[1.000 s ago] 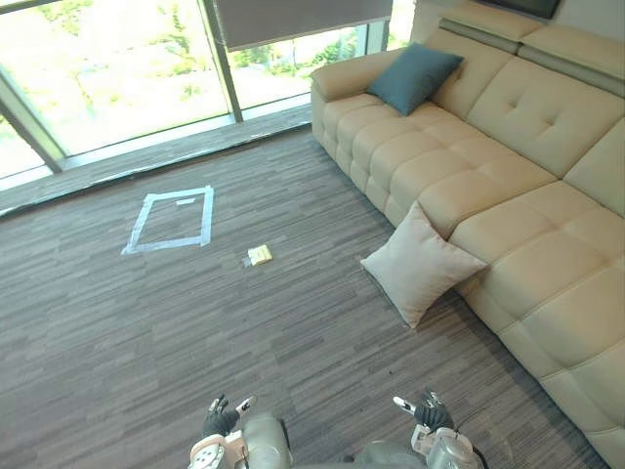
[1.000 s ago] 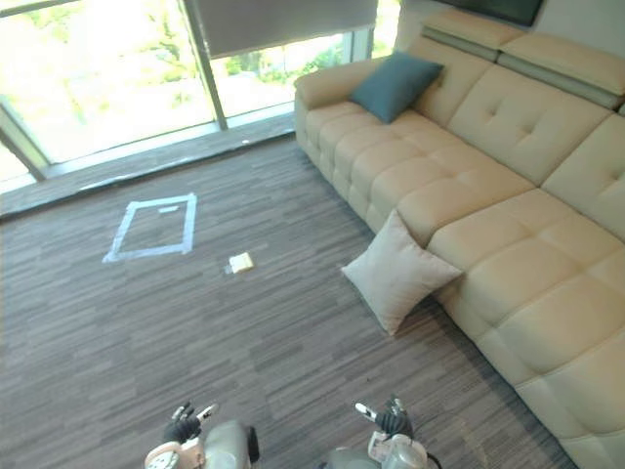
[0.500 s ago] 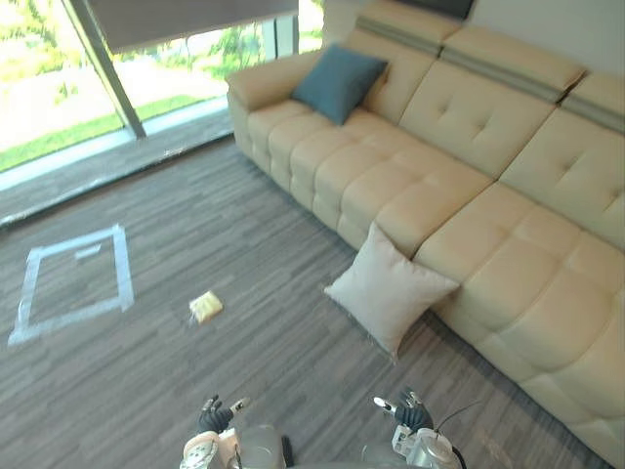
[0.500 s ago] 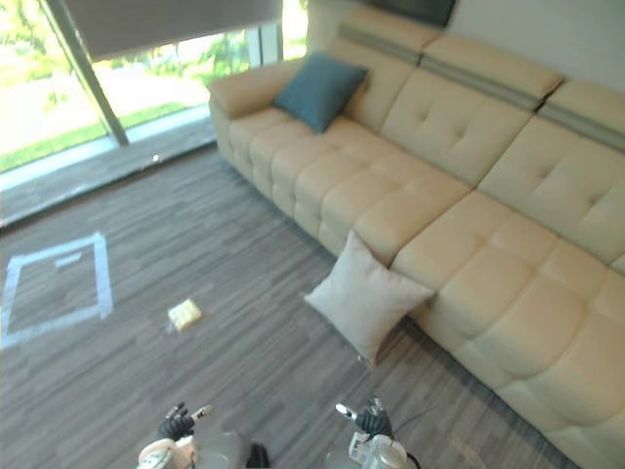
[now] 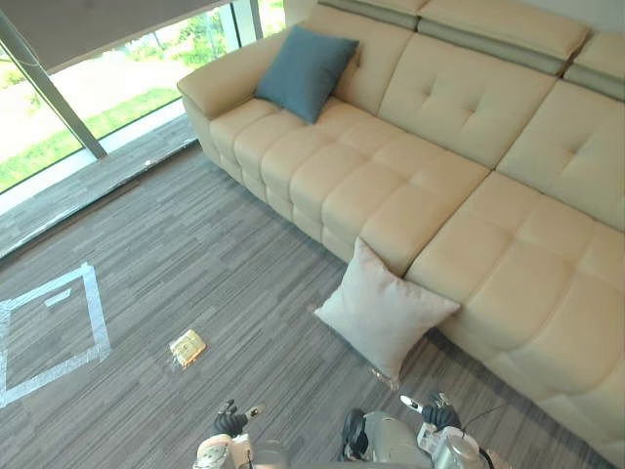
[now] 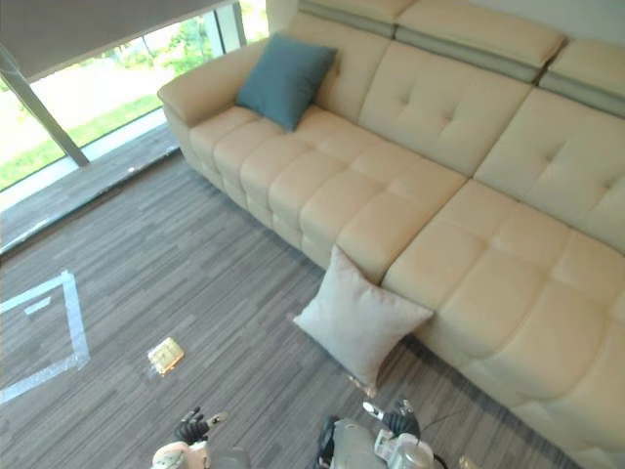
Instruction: Pick up cushions and gather them together orderly.
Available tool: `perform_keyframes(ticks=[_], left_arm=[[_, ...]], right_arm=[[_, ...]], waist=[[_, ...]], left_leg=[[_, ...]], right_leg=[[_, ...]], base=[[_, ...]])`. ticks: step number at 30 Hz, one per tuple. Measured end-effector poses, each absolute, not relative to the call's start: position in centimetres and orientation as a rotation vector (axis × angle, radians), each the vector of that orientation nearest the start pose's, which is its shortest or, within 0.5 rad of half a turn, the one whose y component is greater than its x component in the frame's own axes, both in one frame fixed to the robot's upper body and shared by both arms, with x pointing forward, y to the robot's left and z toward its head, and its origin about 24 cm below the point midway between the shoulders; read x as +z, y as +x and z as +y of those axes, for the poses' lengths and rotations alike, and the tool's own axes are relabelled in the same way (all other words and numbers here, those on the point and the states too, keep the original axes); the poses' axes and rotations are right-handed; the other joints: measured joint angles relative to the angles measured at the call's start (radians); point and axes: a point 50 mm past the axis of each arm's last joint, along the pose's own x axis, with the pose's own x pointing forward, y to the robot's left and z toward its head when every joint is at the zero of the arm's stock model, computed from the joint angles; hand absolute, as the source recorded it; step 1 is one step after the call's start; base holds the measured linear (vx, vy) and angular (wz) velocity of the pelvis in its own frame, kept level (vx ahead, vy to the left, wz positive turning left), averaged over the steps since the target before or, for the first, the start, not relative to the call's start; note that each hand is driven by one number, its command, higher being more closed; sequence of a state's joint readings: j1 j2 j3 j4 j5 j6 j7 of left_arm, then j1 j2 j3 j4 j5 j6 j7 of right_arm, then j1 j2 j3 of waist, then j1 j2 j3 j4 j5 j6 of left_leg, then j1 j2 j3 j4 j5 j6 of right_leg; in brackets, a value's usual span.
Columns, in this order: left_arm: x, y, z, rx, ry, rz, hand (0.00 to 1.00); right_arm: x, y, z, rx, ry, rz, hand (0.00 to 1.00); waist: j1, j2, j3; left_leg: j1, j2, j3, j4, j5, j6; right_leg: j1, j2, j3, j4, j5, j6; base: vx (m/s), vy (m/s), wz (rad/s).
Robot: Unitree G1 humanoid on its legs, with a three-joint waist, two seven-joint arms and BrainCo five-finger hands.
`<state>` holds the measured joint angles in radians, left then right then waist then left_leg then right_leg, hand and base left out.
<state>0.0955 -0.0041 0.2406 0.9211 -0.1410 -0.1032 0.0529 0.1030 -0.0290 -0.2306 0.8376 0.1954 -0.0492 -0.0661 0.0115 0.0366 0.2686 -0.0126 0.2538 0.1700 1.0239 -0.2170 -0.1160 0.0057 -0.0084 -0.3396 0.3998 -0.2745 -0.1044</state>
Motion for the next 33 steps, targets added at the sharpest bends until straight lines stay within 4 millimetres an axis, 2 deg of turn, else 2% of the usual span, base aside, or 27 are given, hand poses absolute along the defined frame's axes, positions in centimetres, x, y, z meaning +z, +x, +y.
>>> perform_keyframes(ticks=[2, 3, 5, 7, 8, 9, 10, 11, 12, 13, 14, 15, 18, 23, 25, 26, 27, 28, 29, 30, 33], left_arm=[[-14.4, 12.0, 19.5, 0.383, -0.196, 0.874, 0.00], [-14.4, 12.2, 19.4, 0.379, -0.198, 0.868, 0.00], [-14.2, 12.5, 19.2, 0.386, -0.213, 0.850, 0.00], [-14.1, 12.7, 19.3, 0.389, -0.215, 0.844, 0.00], [-14.1, 12.7, 19.3, 0.389, -0.214, 0.844, 0.00], [-14.2, 12.7, 19.2, 0.389, -0.217, 0.846, 0.00], [-14.3, 12.6, 18.8, 0.384, -0.225, 0.852, 0.00], [-14.2, 12.6, 19.0, 0.386, -0.223, 0.852, 0.00], [-14.2, 12.6, 19.8, 0.386, -0.196, 0.851, 0.00], [-14.2, 12.4, 20.4, 0.392, -0.178, 0.858, 0.00], [-14.2, 12.4, 20.5, 0.394, -0.175, 0.861, 0.00], [-14.2, 12.4, 20.5, 0.394, -0.173, 0.861, 0.00], [-14.4, 12.1, 20.4, 0.394, -0.175, 0.875, 0.00], [-14.7, 11.7, 20.2, 0.392, -0.181, 0.896, 0.00], [-14.8, 11.6, 19.6, 0.390, -0.197, 0.902, 0.00], [-14.9, 11.6, 19.3, 0.390, -0.206, 0.904, 0.00], [-14.9, 11.6, 19.3, 0.390, -0.208, 0.904, 0.00], [-14.8, 11.5, 19.4, 0.396, -0.209, 0.904, 0.00], [-14.9, 11.5, 19.5, 0.397, -0.207, 0.905, 0.00], [-14.9, 11.5, 19.5, 0.397, -0.207, 0.906, 0.00], [-15.0, 11.3, 18.6, 0.376, -0.216, 0.918, 0.00]], right_arm=[[-13.9, 12.7, -20.1, -0.402, 0.210, 0.867, 0.00], [-14.0, 12.7, -19.9, -0.397, 0.212, 0.869, 0.00], [-14.0, 12.8, -19.8, -0.398, 0.218, 0.869, 0.00], [-14.0, 12.9, -19.5, -0.404, 0.222, 0.867, 0.00], [-14.0, 12.9, -19.5, -0.405, 0.222, 0.868, 0.00], [-14.0, 12.7, -19.5, -0.407, 0.219, 0.872, 0.00], [-14.0, 12.6, -19.9, -0.411, 0.208, 0.872, 0.00], [-14.1, 12.7, -19.7, -0.405, 0.207, 0.877, 0.00], [-14.2, 12.6, -18.7, -0.382, 0.219, 0.890, 0.00], [-14.3, 12.4, -18.0, -0.377, 0.239, 0.897, 0.00], [-14.4, 12.3, -17.7, -0.377, 0.249, 0.901, 0.00], [-14.4, 12.2, -17.5, -0.375, 0.252, 0.904, 0.00], [-14.4, 12.4, -17.4, -0.369, 0.255, 0.898, 0.00], [-14.3, 12.7, -17.1, -0.342, 0.247, 0.895, 0.00], [-14.3, 12.8, -17.3, -0.343, 0.240, 0.893, 0.00], [-14.3, 12.9, -17.3, -0.337, 0.231, 0.892, 0.00], [-14.3, 12.9, -17.4, -0.336, 0.231, 0.891, 0.00], [-14.2, 12.9, -17.5, -0.339, 0.226, 0.887, 0.00], [-14.3, 12.8, -17.5, -0.340, 0.224, 0.888, 0.00], [-14.3, 12.7, -17.5, -0.339, 0.221, 0.890, 0.00], [-14.3, 12.2, -18.7, -0.368, 0.190, 0.899, 0.00]], waist=[[0.014, -0.011, 0.002], [0.020, -0.017, 0.001], [0.038, -0.021, 0.002], [0.047, -0.035, 0.008], [0.047, -0.036, 0.008], [0.046, -0.032, 0.006], [0.047, -0.011, -0.007], [0.050, -0.011, -0.009], [0.050, -0.051, -0.022], [0.049, -0.079, -0.034], [0.049, -0.087, -0.038], [0.053, -0.091, -0.041], [0.056, -0.088, -0.044], [0.056, -0.072, -0.056], [0.059, -0.053, -0.066], [0.071, -0.037, -0.072], [0.074, -0.034, -0.073], [0.073, -0.032, -0.072], [0.073, -0.033, -0.073], [0.074, -0.039, -0.076], [0.069, -0.019, -0.086]], left_leg=[[-0.070, 0.007, 0.002, 0.056, -0.028, 0.007], [-0.100, -0.006, 0.002, 0.022, -0.045, 0.014], [-0.138, -0.048, -0.004, -0.137, -0.079, 0.028], [-0.150, -0.155, -0.124, -0.426, -0.078, 0.036], [-0.151, -0.178, -0.165, -0.484, -0.067, 0.034], [-0.151, -0.213, -0.251, -0.577, -0.013, 0.034], [-0.156, -0.211, -0.300, -0.633, 0.089, 0.041], [-0.156, -0.213, -0.300, -0.607, 0.097, 0.014], [-0.148, -0.231, -0.272, -0.603, 0.083, 0.035], [-0.143, -0.245, -0.247, -0.608, 0.072, 0.051], [-0.141, -0.249, -0.231, -0.607, 0.066, 0.060], [-0.128, -0.254, -0.206, -0.607, 0.054, 0.076], [-0.076, -0.261, -0.150, -0.644, 0.042, 0.097], [-0.037, -0.231, -0.065, -0.685, 0.039, 0.100], [-0.033, -0.194, -0.014, -0.707, 0.040, 0.099], [-0.021, -0.170, 0.016, -0.729, 0.042, 0.096], [-0.015, -0.164, 0.026, -0.739, 0.047, 0.091], [0.000, -0.158, 0.044, -0.752, 0.050, 0.090], [0.009, -0.159, 0.054, -0.756, 0.051, 0.086], [0.017, -0.161, 0.054, -0.755, 0.051, 0.080], [0.022, -0.154, 0.033, -0.757, 0.066, 0.058]], right_leg=[[0.059, 0.010, 0.032, -0.021, -0.020, -0.009], [0.081, 0.009, 0.056, -0.032, -0.021, -0.005], [0.112, 0.003, 0.123, -0.059, -0.019, 0.000], [0.147, -0.027, 0.193, -0.074, -0.031, 0.028], [0.153, -0.031, 0.207, -0.074, -0.037, 0.039], [0.154, -0.032, 0.237, -0.072, -0.052, 0.064], [0.155, -0.011, 0.265, -0.064, -0.069, 0.090], [0.157, -0.011, 0.287, -0.053, -0.083, 0.103], [0.154, -0.036, 0.319, -0.046, -0.085, 0.111], [0.152, -0.059, 0.338, -0.047, -0.084, 0.113], [0.151, -0.067, 0.352, -0.047, -0.081, 0.118], [0.152, -0.078, 0.377, -0.046, -0.068, 0.138], [0.152, -0.096, 0.439, -0.038, -0.038, 0.149], [0.128, -0.094, 0.491, -0.055, 0.001, 0.169], [0.100, -0.094, 0.433, -0.071, 0.036, 0.204], [0.083, -0.098, 0.345, -0.074, 0.056, 0.202], [0.083, -0.105, 0.296, -0.075, 0.058, 0.203], [0.081, -0.131, 0.146, -0.087, 0.051, 0.195], [0.088, -0.143, 0.066, -0.104, 0.042, 0.179], [0.104, -0.141, 0.044, -0.118, 0.036, 0.170], [0.113, -0.124, 0.043, -0.126, 0.030, 0.159]], base=[[0.30, -0.094, -0.60], [0.34, -0.070, -0.99], [0.30, 0.017, -1.06], [0.36, 0.137, -1.00], [0.34, 0.192, -0.81], [0.33, 0.241, -0.76], [0.34, 0.267, -0.82], [0.32, 0.276, -0.72], [0.30, 0.234, -0.52], [0.32, 0.243, -0.39], [0.28, 0.221, -0.37], [0.19, 0.185, -0.40], [0.11, 0.172, -0.54], [-0.02, 0.072, -0.56], [-0.11, -0.010, -0.90], [-0.09, -0.038, -0.84], [-0.07, -0.064, -0.79], [-0.06, -0.099, -0.51], [-0.04, -0.118, -0.43], [-0.03, -0.137, -0.18], [-0.02, -0.107, 0.07]])
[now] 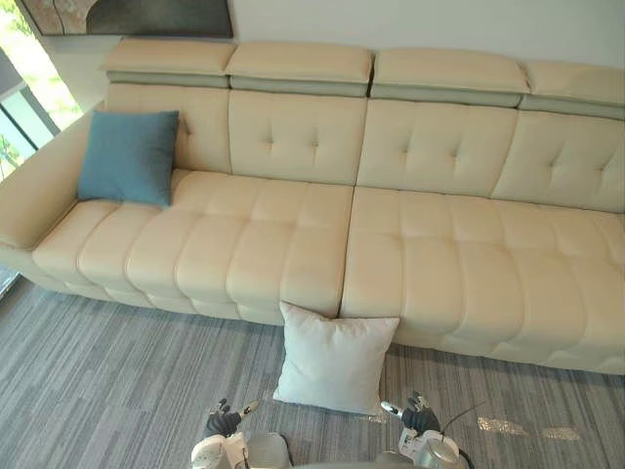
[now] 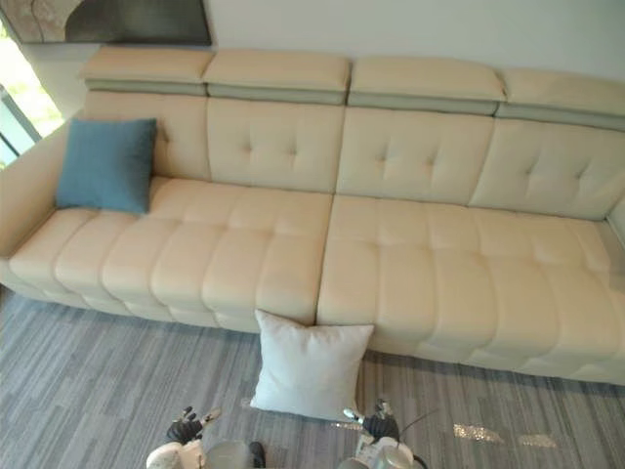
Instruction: Pick up cushions and gather them together orderly.
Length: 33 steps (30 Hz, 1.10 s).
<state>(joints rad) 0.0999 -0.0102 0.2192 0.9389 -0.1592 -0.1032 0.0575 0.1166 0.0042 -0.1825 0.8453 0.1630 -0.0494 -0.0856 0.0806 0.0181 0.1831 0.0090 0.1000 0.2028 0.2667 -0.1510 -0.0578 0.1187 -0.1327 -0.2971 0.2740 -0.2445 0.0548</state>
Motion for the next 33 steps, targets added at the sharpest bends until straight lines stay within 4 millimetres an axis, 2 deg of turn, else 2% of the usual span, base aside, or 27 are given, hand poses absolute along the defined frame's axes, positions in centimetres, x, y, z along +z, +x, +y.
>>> perform_keyframes(ticks=[3, 5, 6, 8, 10, 13, 15, 16, 18, 20, 21, 24, 25, 27, 29, 30, 32, 33], left_arm=[[-15.0, 11.3, 18.3, 0.374, -0.223, 0.915, 0.00], [-14.8, 11.6, 18.6, 0.374, -0.215, 0.901, 0.00], [-14.5, 12.2, 18.9, 0.370, -0.201, 0.878, 0.00], [-13.8, 13.8, 19.2, 0.362, -0.185, 0.826, 0.00], [-12.7, 15.9, 19.5, 0.365, -0.179, 0.756, 0.00], [-11.6, 17.9, 19.8, 0.362, -0.159, 0.695, 0.00], [-9.9, 20.2, 20.0, 0.360, -0.156, 0.602, 0.00], [-9.5, 20.7, 20.0, 0.357, -0.154, 0.581, 0.00], [-7.2, 23.6, 20.0, 0.365, -0.165, 0.464, 0.00], [-5.3, 25.8, 20.2, 0.368, -0.164, 0.391, 0.00], [-3.7, 27.1, 20.4, 0.372, -0.164, 0.325, 0.00], [-0.4, 29.5, 21.1, 0.389, -0.168, 0.188, 0.00], [1.1, 30.4, 21.3, 0.401, -0.175, 0.132, 0.00], [2.5, 31.2, 21.8, 0.421, -0.188, 0.080, 0.00], [5.3, 32.4, 22.6, 0.453, -0.205, -0.016, 0.00], [5.7, 32.6, 22.7, 0.454, -0.203, -0.028, 0.00], [8.5, 34.0, 23.4, 0.467, -0.213, -0.111, 0.00], [8.8, 34.1, 23.4, 0.468, -0.214, -0.120, 0.00]], right_arm=[[-14.3, 12.0, -19.2, -0.385, 0.181, 0.899, 0.00], [-14.2, 12.3, -19.2, -0.386, 0.182, 0.891, 0.00], [-14.1, 12.7, -19.3, -0.391, 0.182, 0.878, 0.00], [-13.6, 13.9, -19.6, -0.394, 0.184, 0.846, 0.00], [-12.4, 16.3, -19.8, -0.405, 0.197, 0.765, 0.00], [-11.2, 18.2, -20.0, -0.416, 0.220, 0.691, 0.00], [-9.2, 20.7, -20.6, -0.427, 0.219, 0.586, 0.00], [-8.7, 21.2, -20.8, -0.430, 0.221, 0.562, 0.00], [-5.8, 24.2, -21.3, -0.440, 0.224, 0.420, 0.00], [-3.7, 26.2, -21.5, -0.441, 0.222, 0.331, 0.00], [-2.3, 27.4, -21.6, -0.444, 0.243, 0.273, 0.00], [0.7, 29.6, -21.7, -0.450, 0.257, 0.161, 0.00], [2.3, 30.6, -21.8, -0.448, 0.266, 0.106, 0.00], [3.5, 31.4, -21.9, -0.450, 0.279, 0.065, 0.00], [6.4, 33.0, -22.4, -0.441, 0.271, -0.020, 0.00], [6.8, 33.2, -22.5, -0.440, 0.270, -0.032, 0.00], [9.8, 34.6, -22.9, -0.431, 0.265, -0.117, 0.00], [10.1, 34.7, -23.0, -0.429, 0.268, -0.127, 0.00]], waist=[[0.000, 0.011, 0.003], [0.000, 0.006, 0.015], [-0.006, -0.002, 0.038], [-0.014, -0.006, 0.087], [-0.019, -0.009, 0.152], [-0.021, -0.011, 0.194], [-0.026, -0.017, 0.240], [-0.028, -0.017, 0.245], [-0.028, -0.026, 0.268], [-0.030, -0.033, 0.299], [-0.032, -0.037, 0.320], [-0.031, -0.042, 0.341], [-0.031, -0.044, 0.351], [-0.031, -0.044, 0.360], [-0.028, -0.044, 0.373], [-0.028, -0.043, 0.374], [-0.028, -0.042, 0.378], [-0.029, -0.043, 0.379]], left_leg=[[-0.002, 0.010, -0.010, 0.033, -0.003, -0.009], [-0.033, 0.015, -0.023, 0.090, -0.024, -0.011], [-0.083, 0.018, -0.036, 0.166, -0.048, -0.009], [-0.171, 0.027, -0.056, 0.287, -0.091, -0.006], [-0.308, 0.032, -0.077, 0.432, -0.131, -0.003], [-0.421, 0.049, -0.078, 0.528, -0.158, 0.004], [-0.510, 0.062, -0.075, 0.608, -0.171, 0.015], [-0.530, 0.066, -0.075, 0.622, -0.175, 0.020], [-0.661, 0.083, -0.072, 0.705, -0.186, 0.026], [-0.730, 0.089, -0.074, 0.750, -0.190, 0.026], [-0.781, 0.096, -0.076, 0.778, -0.190, 0.028], [-0.907, 0.104, -0.078, 0.822, -0.182, 0.042], [-0.964, 0.110, -0.077, 0.842, -0.178, 0.048], [-1.017, 0.118, -0.078, 0.865, -0.176, 0.051], [-1.126, 0.131, -0.079, 0.928, -0.179, 0.056], [-1.138, 0.132, -0.079, 0.934, -0.180, 0.057], [-1.233, 0.139, -0.081, 0.978, -0.183, 0.063], [-1.242, 0.139, -0.081, 0.982, -0.183, 0.063]], right_leg=[[0.007, 0.010, -0.003, 0.018, -0.011, -0.007], [-0.020, 0.007, -0.003, 0.079, -0.042, -0.013], [-0.069, -0.010, -0.005, 0.171, -0.084, -0.016], [-0.152, -0.034, -0.005, 0.313, -0.145, -0.020], [-0.289, -0.062, 0.003, 0.481, -0.204, -0.029], [-0.401, -0.069, 0.021, 0.585, -0.229, -0.032], [-0.497, -0.075, 0.042, 0.668, -0.242, -0.039], [-0.521, -0.075, 0.045, 0.682, -0.244, -0.038], [-0.660, -0.074, 0.071, 0.767, -0.256, -0.042], [-0.732, -0.074, 0.082, 0.814, -0.258, -0.046], [-0.785, -0.073, 0.086, 0.842, -0.256, -0.050], [-0.917, -0.073, 0.096, 0.892, -0.249, -0.062], [-0.976, -0.072, 0.100, 0.912, -0.246, -0.067], [-1.026, -0.069, 0.103, 0.933, -0.241, -0.075], [-1.138, -0.066, 0.118, 0.992, -0.239, -0.079], [-1.153, -0.066, 0.119, 0.997, -0.239, -0.079], [-1.249, -0.065, 0.129, 1.040, -0.239, -0.078], [-1.257, -0.065, 0.130, 1.044, -0.239, -0.078]], base=[[-0.02, -0.061, 0.06], [-0.08, -0.048, 0.07], [-0.14, -0.051, 0.21], [-0.17, -0.046, 0.22], [-0.23, -0.006, 0.11], [-0.19, 0.015, -0.08], [-0.20, 0.035, -0.16], [-0.19, 0.029, -0.14], [-0.18, 0.033, -0.22], [-0.14, 0.018, -0.13], [-0.14, 0.007, -0.09], [-0.11, 0.000, -0.09], [-0.08, 0.005, -0.10], [-0.03, 0.006, -0.11], [-0.01, 0.010, -0.15], [-0.02, 0.013, -0.12], [-0.04, 0.014, -0.09], [-0.05, 0.004, -0.06]])
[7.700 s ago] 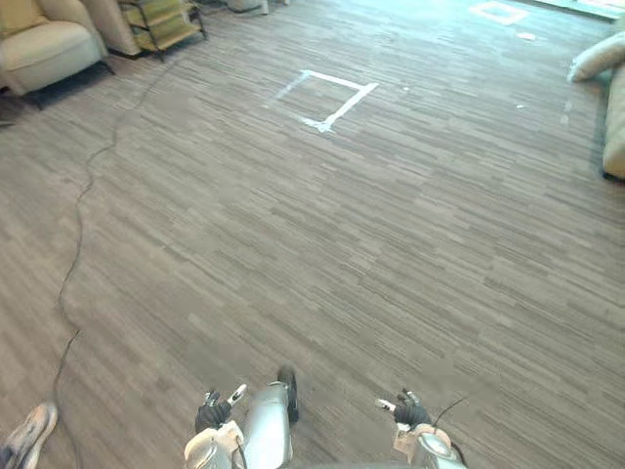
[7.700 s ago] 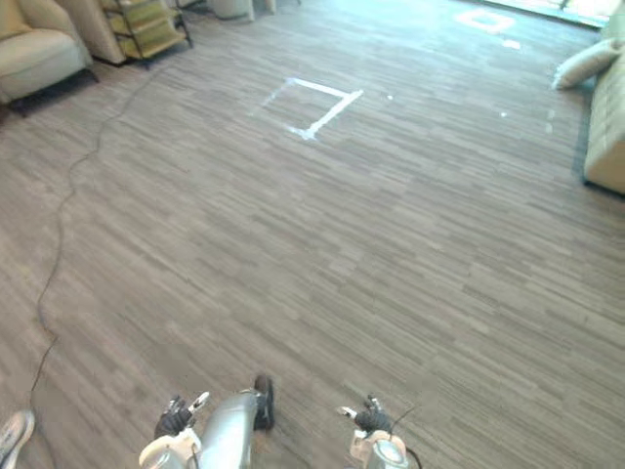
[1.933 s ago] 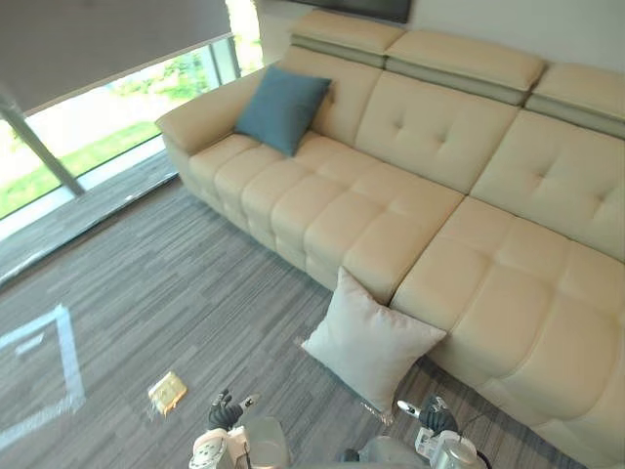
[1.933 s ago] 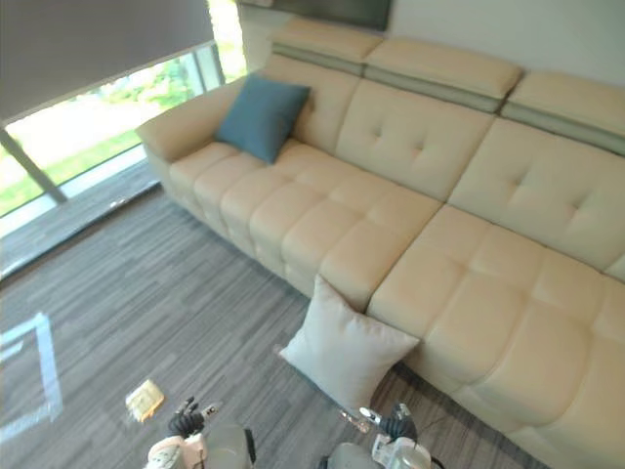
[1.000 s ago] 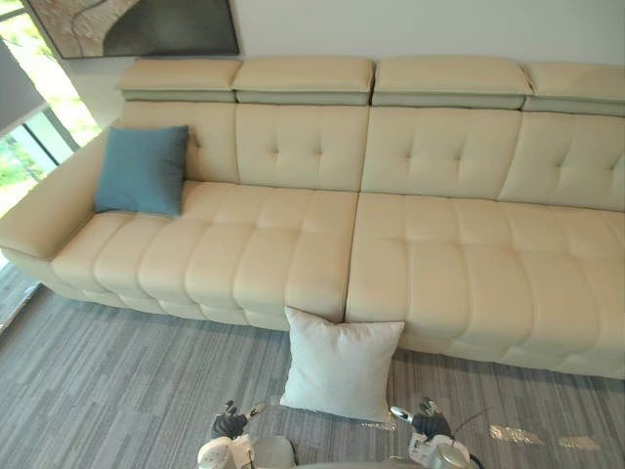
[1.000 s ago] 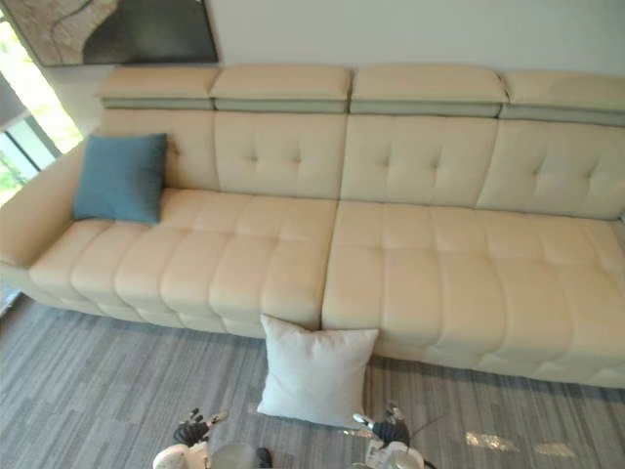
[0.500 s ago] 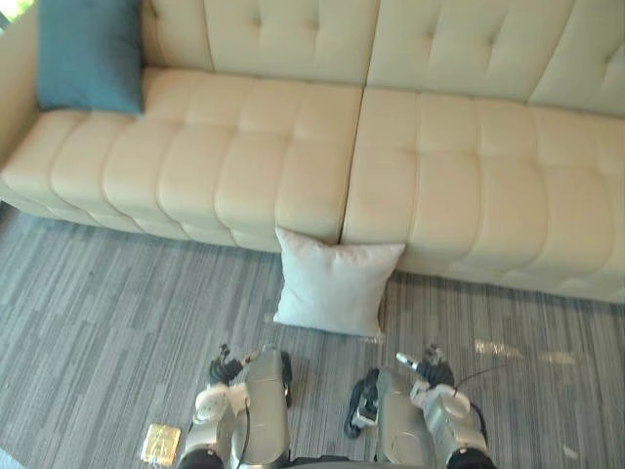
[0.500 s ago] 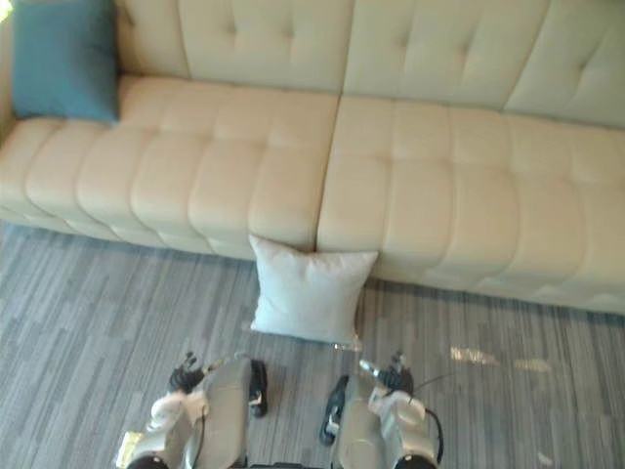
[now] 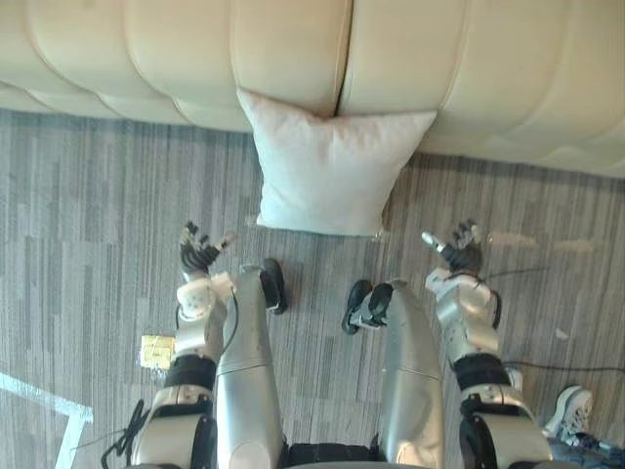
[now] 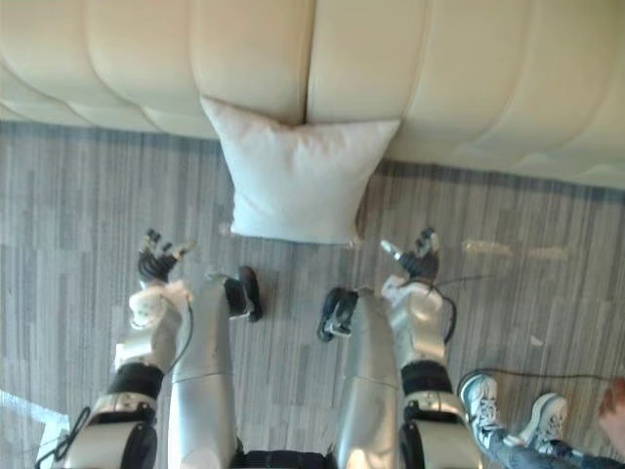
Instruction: Pick up cushions and gather them together orderly.
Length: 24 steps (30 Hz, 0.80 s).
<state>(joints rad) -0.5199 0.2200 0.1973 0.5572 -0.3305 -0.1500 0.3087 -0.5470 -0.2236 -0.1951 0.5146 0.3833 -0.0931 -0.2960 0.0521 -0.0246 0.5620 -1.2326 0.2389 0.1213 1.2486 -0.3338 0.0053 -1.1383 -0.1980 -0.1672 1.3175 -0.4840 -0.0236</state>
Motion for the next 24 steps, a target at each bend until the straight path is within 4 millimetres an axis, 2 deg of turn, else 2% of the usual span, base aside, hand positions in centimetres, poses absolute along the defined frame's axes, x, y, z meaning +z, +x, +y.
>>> perform_keyframes(ticks=[3, 4, 5, 6, 7, 8, 9, 11, 13, 15, 16, 18, 19, 22, 24], left_arm=[[12.0, 35.0, 24.2, 0.478, -0.225, -0.215, 0.00], [12.1, 35.0, 24.2, 0.478, -0.225, -0.218, 0.00], [13.7, 35.4, 24.7, 0.479, -0.237, -0.269, 0.00], [13.9, 35.5, 24.7, 0.478, -0.238, -0.273, 0.00], [15.1, 35.8, 24.9, 0.474, -0.252, -0.302, 0.00], [15.3, 35.9, 24.8, 0.472, -0.253, -0.308, 0.00], [16.7, 36.5, 24.7, 0.456, -0.259, -0.335, 0.00], [17.5, 36.9, 24.6, 0.444, -0.251, -0.347, 0.00], [19.7, 37.9, 23.8, 0.407, -0.274, -0.383, 0.00], [20.8, 38.3, 23.6, 0.393, -0.282, -0.405, 0.00], [22.4, 38.6, 23.2, 0.372, -0.292, -0.439, 0.00], [23.5, 38.9, 22.9, 0.359, -0.296, -0.463, 0.00], [24.9, 39.1, 22.3, 0.332, -0.292, -0.493, 0.00], [26.9, 39.5, 21.1, 0.289, -0.271, -0.525, 0.00], [27.6, 39.6, 20.5, 0.267, -0.267, -0.535, 0.00]], right_arm=[[13.8, 35.9, -23.1, -0.414, 0.296, -0.231, 0.00], [13.9, 35.9, -23.1, -0.414, 0.297, -0.235, 0.00], [15.8, 36.4, -23.0, -0.405, 0.322, -0.289, 0.00], [16.0, 36.4, -23.0, -0.404, 0.323, -0.295, 0.00], [17.7, 36.8, -23.0, -0.396, 0.348, -0.338, 0.00], [18.1, 36.9, -23.0, -0.394, 0.348, -0.347, 0.00], [20.3, 37.3, -22.9, -0.378, 0.352, -0.403, 0.00], [21.8, 37.6, -22.5, -0.355, 0.372, -0.435, 0.00], [24.7, 38.4, -21.6, -0.314, 0.409, -0.481, 0.00], [25.9, 38.8, -21.1, -0.297, 0.422, -0.498, 0.00], [27.8, 39.1, -20.7, -0.279, 0.444, -0.527, 0.00], [29.0, 39.2, -20.5, -0.262, 0.468, -0.548, 0.00], [30.6, 39.1, -20.5, -0.254, 0.489, -0.582, 0.00], [32.4, 39.3, -20.7, -0.244, 0.568, -0.601, 0.00], [33.0, 39.4, -20.7, -0.245, 0.595, -0.598, 0.00]], waist=[[0.002, -0.001, 0.003], [0.003, -0.001, 0.003], [0.004, -0.001, 0.003], [0.004, -0.001, 0.004], [0.004, -0.002, 0.004], [0.004, -0.002, 0.005], [0.007, -0.002, 0.007], [0.006, -0.002, 0.007], [0.007, -0.002, 0.008], [0.007, -0.002, 0.008], [0.008, -0.002, 0.008], [0.010, -0.002, 0.008], [0.013, -0.001, 0.009], [0.016, 0.001, 0.011], [0.019, 0.002, 0.012]], left_leg=[[-0.089, 0.005, -0.006, 0.037, -0.001, 0.004], [-0.092, 0.005, -0.006, 0.038, -0.001, 0.004], [-0.140, 0.010, -0.010, 0.057, 0.000, 0.005], [-0.146, 0.010, -0.011, 0.058, 0.000, 0.005], [-0.185, 0.010, -0.014, 0.072, 0.003, 0.009], [-0.193, 0.010, -0.015, 0.075, 0.004, 0.009], [-0.234, 0.011, -0.019, 0.090, 0.007, 0.010], [-0.258, 0.011, -0.021, 0.096, 0.010, 0.010], [-0.301, 0.009, -0.025, 0.103, 0.019, 0.011], [-0.320, 0.007, -0.028, 0.101, 0.025, 0.008], [-0.347, 0.006, -0.029, 0.099, 0.033, 0.009], [-0.368, 0.005, -0.032, 0.098, 0.037, 0.008], [-0.399, 0.002, -0.036, 0.098, 0.043, 0.007], [-0.444, -0.005, -0.048, 0.105, 0.047, 0.006], [-0.455, -0.006, -0.051, 0.112, 0.047, 0.006]], right_leg=[[-0.090, 0.002, 0.007, 0.036, 0.001, 0.001], [-0.093, 0.002, 0.007, 0.037, 0.001, 0.001], [-0.140, 0.004, 0.008, 0.054, 0.002, 0.003], [-0.146, 0.004, 0.008, 0.056, 0.002, 0.003], [-0.184, 0.004, 0.008, 0.071, 0.003, 0.000], [-0.191, 0.004, 0.008, 0.075, 0.004, -0.001], [-0.231, 0.003, 0.009, 0.093, 0.005, -0.002], [-0.256, 0.003, 0.009, 0.100, 0.006, -0.005], [-0.299, 0.000, 0.008, 0.112, 0.009, -0.010], [-0.318, 0.000, 0.006, 0.110, 0.015, -0.011], [-0.346, 0.000, 0.005, 0.109, 0.021, -0.015], [-0.366, 0.000, 0.004, 0.109, 0.025, -0.015], [-0.396, -0.001, 0.003, 0.109, 0.030, -0.015], [-0.433, -0.004, -0.002, 0.112, 0.033, -0.016], [-0.446, -0.005, 0.001, 0.117, 0.033, -0.016]], base=[[-0.06, -0.011, -0.06], [-0.06, -0.027, -0.07], [-0.03, -0.015, -0.06], [-0.05, -0.029, -0.05], [0.00, 0.000, 0.00], [-0.04, -0.029, 0.00], [0.00, 0.000, 0.00], [0.00, 0.000, 0.00], [0.00, 0.000, 0.00], [0.00, 0.000, 0.00], [0.00, 0.000, 0.00], [0.00, 0.000, 0.00], [0.00, 0.000, 0.00], [0.00, 0.000, 0.00], [0.00, 0.000, 0.00]])
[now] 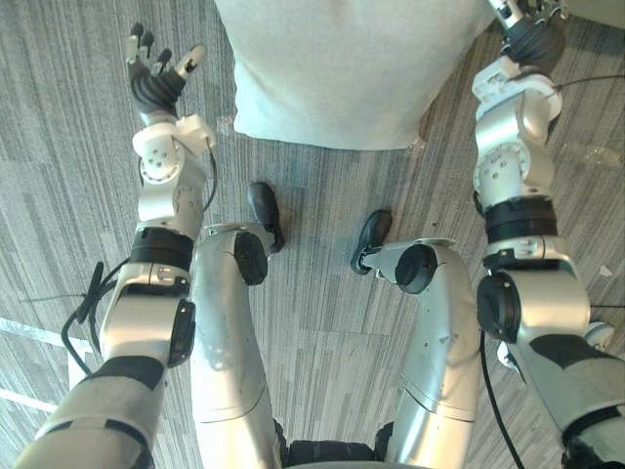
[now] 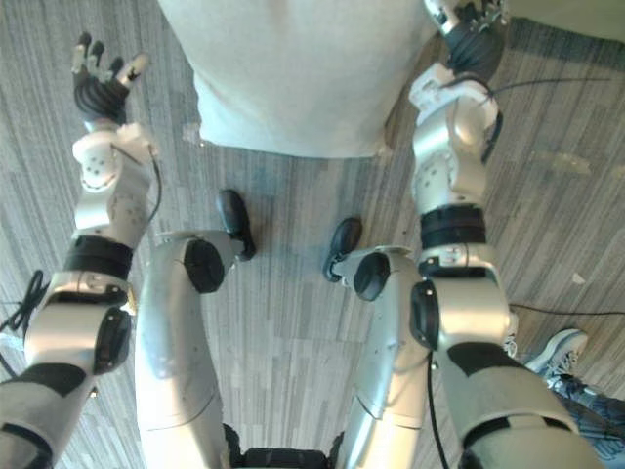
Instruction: Pick up cushions and gather them together orderly.
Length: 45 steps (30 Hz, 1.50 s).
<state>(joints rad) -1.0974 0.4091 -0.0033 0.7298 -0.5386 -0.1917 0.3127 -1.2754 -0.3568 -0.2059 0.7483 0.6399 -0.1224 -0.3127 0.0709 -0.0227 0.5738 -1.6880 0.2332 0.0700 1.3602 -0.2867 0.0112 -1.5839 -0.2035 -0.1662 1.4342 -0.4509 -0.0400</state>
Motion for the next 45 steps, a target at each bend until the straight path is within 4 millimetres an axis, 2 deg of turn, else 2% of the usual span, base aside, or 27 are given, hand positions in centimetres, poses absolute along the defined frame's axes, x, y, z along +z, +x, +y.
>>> perform_keyframes(ticks=[3, 6, 8, 9, 11, 13, 18, 19, 25, 30, 36, 41, 43, 45], left_arm=[[28.9, 39.9, 19.2, 0.219, -0.248, -0.556, 0.00], [32.2, 39.8, 17.0, 0.153, -0.241, -0.624, 0.00], [33.3, 39.7, 16.0, 0.123, -0.235, -0.644, 0.00], [33.6, 39.7, 15.3, 0.105, -0.235, -0.649, 0.00], [33.6, 39.7, 14.6, 0.087, -0.230, -0.646, 0.00], [34.2, 39.6, 13.5, 0.064, -0.227, -0.652, 0.00], [34.3, 39.6, 13.3, 0.067, -0.269, -0.644, 0.00], [34.3, 39.6, 13.1, 0.057, -0.291, -0.640, 1.00], [34.4, 39.5, 12.9, 0.043, -0.357, -0.630, 1.00], [34.4, 39.0, 12.8, 0.047, -0.394, -0.644, 1.00], [31.1, 38.0, 12.6, 0.032, -0.504, -0.629, 1.00], [28.2, 35.5, 12.1, 0.006, -0.584, -0.668, 1.00], [27.2, 33.8, 11.8, 0.007, -0.601, -0.715, 1.00], [26.3, 32.6, 11.5, 0.007, -0.620, -0.733, 1.00]], right_arm=[[34.0, 39.4, -20.7, -0.223, 0.653, -0.612, 0.00], [36.1, 38.9, -20.5, -0.183, 0.731, -0.661, 0.00], [37.0, 38.6, -20.3, -0.166, 0.756, -0.688, 0.00], [37.4, 38.4, -19.9, -0.150, 0.777, -0.703, 1.00], [37.5, 38.4, -19.6, -0.136, 0.793, -0.708, 1.00], [37.7, 38.3, -18.3, -0.088, 0.839, -0.713, 1.00], [37.5, 38.4, -16.6, -0.034, 0.872, -0.693, 1.00], [37.5, 38.4, -16.3, -0.028, 0.873, -0.688, 1.00], [37.9, 37.5, -15.0, 0.047, 0.849, -0.743, 1.00], [37.5, 37.2, -14.8, 0.071, 0.883, -0.763, 1.00], [34.7, 36.7, -14.3, 0.094, 0.913, -0.752, 1.00], [30.7, 34.4, -14.5, 0.107, 0.931, -0.791, 1.00], [28.7, 32.7, -14.7, 0.100, 0.896, -0.837, 1.00], [27.5, 31.4, -14.7, 0.091, 0.874, -0.861, 1.00]], waist=[[0.012, 0.001, 0.000], [0.025, 0.007, 0.004], [0.027, 0.012, 0.007], [0.027, 0.012, 0.007], [0.028, 0.012, 0.007], [0.027, 0.012, 0.007], [0.027, 0.012, 0.007], [0.026, 0.012, 0.007], [0.023, 0.012, 0.007], [0.014, 0.011, 0.007], [0.000, 0.010, 0.005], [-0.013, 0.009, 0.001], [-0.016, 0.009, -0.003], [-0.015, 0.011, -0.008]], left_leg=[[-0.011, -0.008, -0.002, 0.004, 0.000, 0.000], [-0.046, -0.015, -0.007, -0.003, 0.010, -0.002], [-0.061, -0.016, -0.006, -0.018, 0.021, 0.000], [-0.067, -0.014, -0.003, -0.025, 0.024, 0.001], [-0.067, -0.011, -0.002, -0.028, 0.024, 0.002], [-0.066, -0.007, -0.004, -0.030, 0.024, 0.001], [-0.061, -0.002, -0.004, -0.044, 0.031, -0.003], [-0.057, -0.003, -0.001, -0.057, 0.038, -0.004], [-0.031, -0.018, 0.001, -0.112, 0.072, -0.012], [0.014, -0.027, 0.007, -0.158, 0.090, -0.013], [0.164, -0.040, 0.017, -0.219, 0.091, -0.016], [0.373, -0.055, 0.019, -0.308, 0.097, -0.025], [0.505, -0.065, 0.018, -0.382, 0.104, -0.036], [0.602, -0.075, 0.018, -0.443, 0.111, -0.040]], right_leg=[[-0.018, 0.001, 0.011, 0.005, 0.004, 0.004], [-0.052, 0.000, 0.010, -0.003, 0.017, 0.008], [-0.066, 0.001, 0.008, -0.019, 0.030, 0.007], [-0.074, 0.004, 0.010, -0.030, 0.040, 0.007], [-0.075, 0.009, 0.012, -0.038, 0.046, 0.007], [-0.075, 0.017, 0.012, -0.049, 0.054, 0.009], [-0.073, 0.031, 0.013, -0.070, 0.070, 0.008], [-0.071, 0.031, 0.013, -0.080, 0.076, 0.007], [-0.055, 0.030, 0.010, -0.123, 0.100, 0.002], [-0.015, 0.029, 0.009, -0.165, 0.118, 0.003], [0.126, 0.028, 0.011, -0.219, 0.122, 0.006], [0.335, 0.022, 0.000, -0.295, 0.120, 0.009], [0.470, 0.023, -0.015, -0.366, 0.121, 0.010], [0.569, 0.023, -0.033, -0.429, 0.128, 0.007]], base=[[0.01, 0.015, -0.05], [0.00, 0.000, 0.00], [0.00, 0.014, -0.03], [0.01, 0.031, -0.08], [0.02, 0.031, -0.12], [0.03, 0.037, -0.16], [0.01, 0.016, -0.08], [0.00, 0.000, 0.00], [0.02, 0.017, 0.06], [0.02, 0.022, 0.04], [0.03, 0.023, 0.05], [-0.01, -0.005, 0.10], [-0.03, -0.033, 0.11], [0.01, -0.039, 0.08]])
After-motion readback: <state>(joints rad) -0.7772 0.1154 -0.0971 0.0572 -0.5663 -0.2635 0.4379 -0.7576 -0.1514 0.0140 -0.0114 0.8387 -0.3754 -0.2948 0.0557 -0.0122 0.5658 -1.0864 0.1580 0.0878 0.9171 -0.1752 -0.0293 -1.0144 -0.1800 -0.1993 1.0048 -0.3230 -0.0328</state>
